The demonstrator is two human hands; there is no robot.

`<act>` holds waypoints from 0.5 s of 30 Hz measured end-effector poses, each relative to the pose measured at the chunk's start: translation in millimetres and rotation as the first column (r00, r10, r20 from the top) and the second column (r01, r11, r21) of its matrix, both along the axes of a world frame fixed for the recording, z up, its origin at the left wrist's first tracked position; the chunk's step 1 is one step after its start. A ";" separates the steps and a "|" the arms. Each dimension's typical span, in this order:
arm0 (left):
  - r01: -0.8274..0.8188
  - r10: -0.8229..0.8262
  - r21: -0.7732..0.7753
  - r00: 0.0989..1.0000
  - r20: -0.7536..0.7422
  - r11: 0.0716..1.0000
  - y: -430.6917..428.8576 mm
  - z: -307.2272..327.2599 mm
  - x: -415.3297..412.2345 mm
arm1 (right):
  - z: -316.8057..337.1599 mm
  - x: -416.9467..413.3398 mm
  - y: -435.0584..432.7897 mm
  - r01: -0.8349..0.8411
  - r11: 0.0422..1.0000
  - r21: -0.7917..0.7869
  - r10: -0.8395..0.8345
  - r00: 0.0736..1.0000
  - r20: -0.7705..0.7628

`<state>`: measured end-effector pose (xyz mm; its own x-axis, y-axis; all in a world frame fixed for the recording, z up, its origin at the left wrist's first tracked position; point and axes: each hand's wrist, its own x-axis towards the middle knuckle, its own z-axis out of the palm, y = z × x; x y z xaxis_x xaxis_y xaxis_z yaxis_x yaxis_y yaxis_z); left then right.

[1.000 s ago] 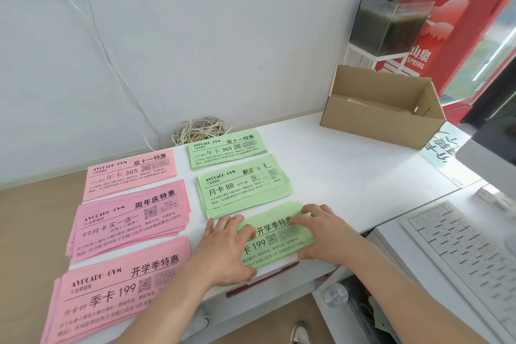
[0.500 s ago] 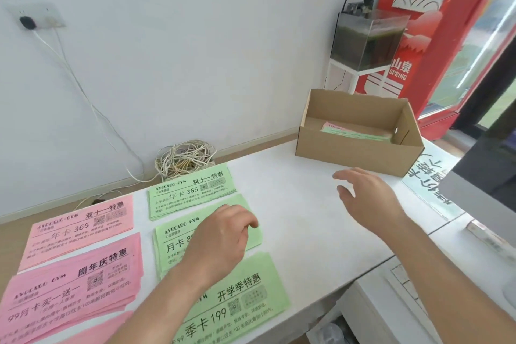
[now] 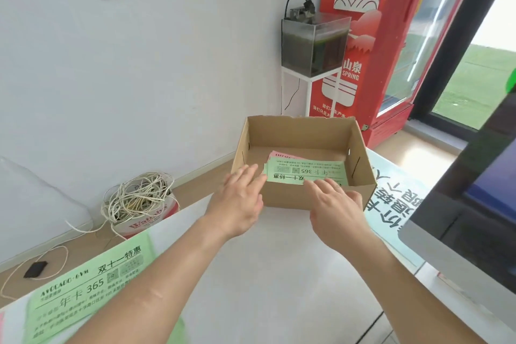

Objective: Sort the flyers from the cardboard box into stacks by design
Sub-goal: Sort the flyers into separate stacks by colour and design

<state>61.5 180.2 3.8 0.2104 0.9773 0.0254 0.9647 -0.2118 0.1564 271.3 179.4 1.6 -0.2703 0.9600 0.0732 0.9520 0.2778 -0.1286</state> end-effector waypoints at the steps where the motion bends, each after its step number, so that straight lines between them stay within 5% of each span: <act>1: -0.011 0.011 -0.006 0.999 -0.050 1.000 5.3 1.0 -0.7 | 2.3 0.8 -2.4 -0.014 1.000 0.012 0.014 1.000 -0.019; 4: -0.035 0.038 0.020 0.988 -0.148 0.999 -1.1 14.6 -6.4 | 14.7 1.6 -11.4 -0.067 0.994 -0.088 0.059 0.994 -0.091; 8: -0.050 0.025 -0.139 0.984 -0.178 0.989 5.2 35.7 -6.1 | 43.3 5.6 0.6 -0.104 0.940 -0.326 0.049 0.984 -0.173; 15: 0.081 -0.285 -0.491 0.889 -0.357 0.868 88.8 -5.4 30.9 | 12.0 -18.5 77.9 -0.039 0.835 -0.550 0.146 0.978 0.152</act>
<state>92.4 269.0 -1.6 0.2773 0.7984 -0.5344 0.9114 -0.3946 -0.1166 252.8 257.3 13.7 -0.3168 0.8006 -0.5086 0.9464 0.3024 -0.1135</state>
